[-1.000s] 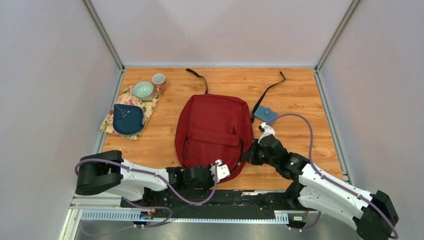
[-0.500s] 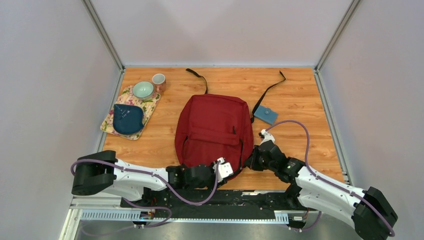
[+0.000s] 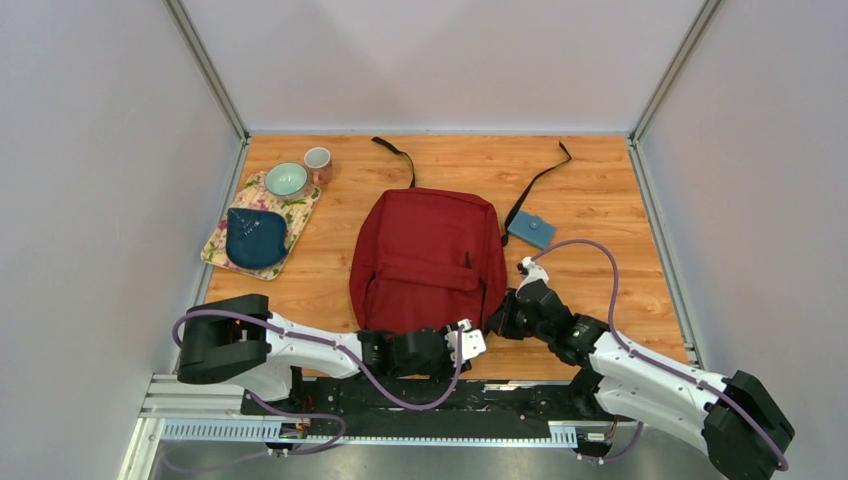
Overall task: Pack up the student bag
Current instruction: Zip the student bag at the center of the board.
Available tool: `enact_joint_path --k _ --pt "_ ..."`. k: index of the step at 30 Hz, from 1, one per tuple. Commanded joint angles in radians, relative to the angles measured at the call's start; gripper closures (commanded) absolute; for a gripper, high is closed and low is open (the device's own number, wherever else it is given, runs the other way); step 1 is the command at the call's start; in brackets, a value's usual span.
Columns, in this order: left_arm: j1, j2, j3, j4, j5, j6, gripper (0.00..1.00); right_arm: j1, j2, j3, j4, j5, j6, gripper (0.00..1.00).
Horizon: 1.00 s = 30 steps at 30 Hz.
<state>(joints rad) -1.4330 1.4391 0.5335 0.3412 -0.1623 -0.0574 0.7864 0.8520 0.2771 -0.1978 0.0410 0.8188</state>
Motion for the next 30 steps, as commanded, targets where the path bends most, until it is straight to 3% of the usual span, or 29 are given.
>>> enact_joint_path --k 1,5,6,9,13,21,30 --pt "-0.006 0.026 0.023 0.047 0.006 0.019 0.46 -0.004 -0.040 0.063 0.017 0.016 -0.013 1.00" --pt "-0.006 0.049 0.028 0.036 -0.022 0.034 0.59 -0.006 -0.064 0.096 0.011 0.010 -0.036 1.00" --pt "-0.004 0.047 0.026 0.030 -0.025 0.034 0.69 -0.006 -0.065 0.108 0.009 0.016 -0.043 1.00" --pt "-0.006 0.041 0.010 0.038 -0.007 0.028 0.84 -0.007 -0.047 0.132 0.009 0.054 -0.076 1.00" --pt "-0.004 0.035 -0.009 0.033 0.018 0.010 0.96 -0.010 0.050 0.175 0.052 0.076 -0.107 1.00" --pt "-0.004 0.000 -0.055 0.039 0.061 -0.018 1.00 -0.048 0.241 0.252 0.115 0.117 -0.173 1.00" --pt "-0.006 -0.055 -0.113 0.025 0.078 -0.050 1.00 -0.122 0.343 0.313 0.155 0.145 -0.253 1.00"
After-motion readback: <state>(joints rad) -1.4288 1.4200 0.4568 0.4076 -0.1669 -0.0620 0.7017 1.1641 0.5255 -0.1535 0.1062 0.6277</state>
